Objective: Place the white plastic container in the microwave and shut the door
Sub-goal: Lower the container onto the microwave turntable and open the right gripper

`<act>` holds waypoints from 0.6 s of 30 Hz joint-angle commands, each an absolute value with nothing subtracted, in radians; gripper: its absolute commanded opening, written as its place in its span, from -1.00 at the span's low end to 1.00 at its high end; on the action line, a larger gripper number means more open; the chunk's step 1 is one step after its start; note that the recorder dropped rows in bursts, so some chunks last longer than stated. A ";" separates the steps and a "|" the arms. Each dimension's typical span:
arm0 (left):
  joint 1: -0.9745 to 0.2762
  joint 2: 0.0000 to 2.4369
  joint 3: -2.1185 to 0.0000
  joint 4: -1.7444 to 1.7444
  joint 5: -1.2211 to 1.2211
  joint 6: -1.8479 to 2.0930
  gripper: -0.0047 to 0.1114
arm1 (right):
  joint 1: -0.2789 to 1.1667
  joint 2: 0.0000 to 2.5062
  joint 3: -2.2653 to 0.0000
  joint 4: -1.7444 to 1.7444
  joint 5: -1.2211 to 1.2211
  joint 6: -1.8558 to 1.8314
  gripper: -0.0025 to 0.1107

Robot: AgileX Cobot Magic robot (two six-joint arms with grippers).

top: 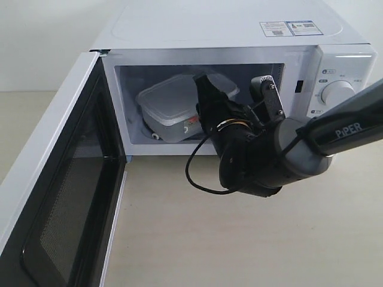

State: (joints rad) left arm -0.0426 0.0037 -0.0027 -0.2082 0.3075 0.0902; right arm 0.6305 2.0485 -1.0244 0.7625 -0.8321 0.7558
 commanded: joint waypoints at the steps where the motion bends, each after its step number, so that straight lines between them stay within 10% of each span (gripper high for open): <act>1: -0.039 0.000 0.000 -0.219 0.306 0.081 -0.84 | 0.625 2.045 -1.029 0.752 -0.840 0.743 0.00; 5: -0.039 0.000 0.000 -0.219 0.306 0.081 -0.84 | 0.625 2.045 -1.026 0.749 -0.840 0.739 -0.21; 9: -0.039 0.000 0.000 -0.219 0.306 0.081 -0.84 | 0.627 1.998 -0.913 0.749 -0.823 0.663 -0.92; 18: -0.039 0.000 0.000 -0.219 0.306 0.081 -0.84 | 0.627 1.929 -0.856 0.183 -0.649 0.364 -0.96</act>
State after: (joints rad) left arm -0.0426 0.0037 -0.0027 -0.2082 0.3075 0.0902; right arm 0.6290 1.9373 -0.8244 0.2546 -0.7268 0.4443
